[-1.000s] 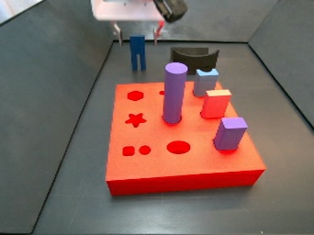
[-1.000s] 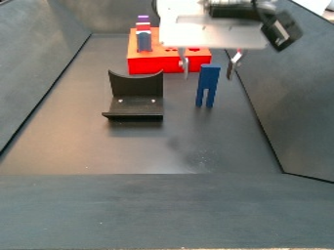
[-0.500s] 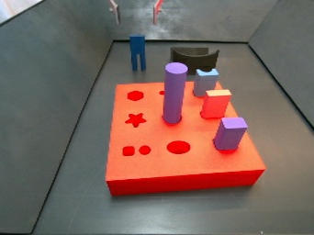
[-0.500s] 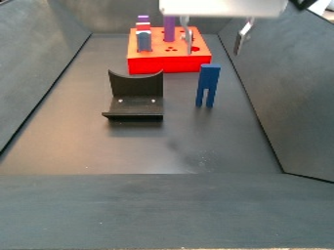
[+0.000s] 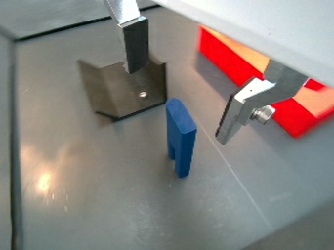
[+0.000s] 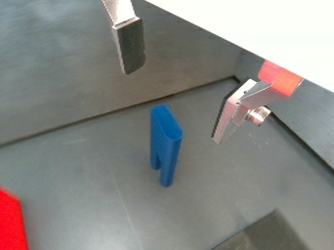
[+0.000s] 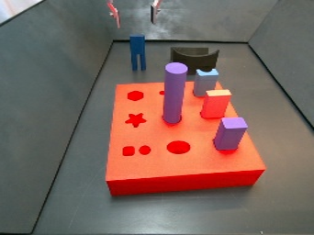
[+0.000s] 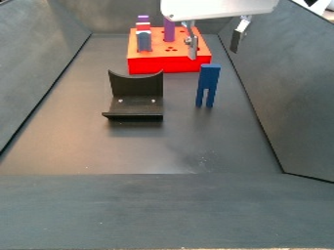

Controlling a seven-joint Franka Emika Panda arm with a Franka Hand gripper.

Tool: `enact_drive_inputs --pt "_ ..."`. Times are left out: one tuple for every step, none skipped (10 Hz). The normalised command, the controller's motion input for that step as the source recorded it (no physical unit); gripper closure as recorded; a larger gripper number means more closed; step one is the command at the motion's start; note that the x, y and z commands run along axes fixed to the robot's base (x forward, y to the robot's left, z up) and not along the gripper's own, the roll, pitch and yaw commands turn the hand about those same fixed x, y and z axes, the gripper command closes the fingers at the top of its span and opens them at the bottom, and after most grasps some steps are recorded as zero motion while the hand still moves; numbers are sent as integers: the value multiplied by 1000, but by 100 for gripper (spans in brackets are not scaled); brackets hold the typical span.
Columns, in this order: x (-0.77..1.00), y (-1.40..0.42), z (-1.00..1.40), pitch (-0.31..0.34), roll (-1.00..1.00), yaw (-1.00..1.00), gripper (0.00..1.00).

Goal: Pick up the square-circle object. Move up. Place the square-circle object on the fixture. Regrasp the square-circle object. Rotate the square-circle object. Move to above the board. Insert the square-circle object.
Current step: Rotate the square-circle object.

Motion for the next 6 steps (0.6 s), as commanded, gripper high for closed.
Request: enact_drive_inputs --pt "36 -2 -32 2 -15 1000 0" --pt "37 -2 -28 1 -15 1000 0" --pt "38 -2 -27 1 -16 1000 0" --pt "38 -2 -27 1 -16 1000 0" --pt "38 -1 -26 1 -17 1000 0" --pt "38 -1 -26 1 -17 1000 0"
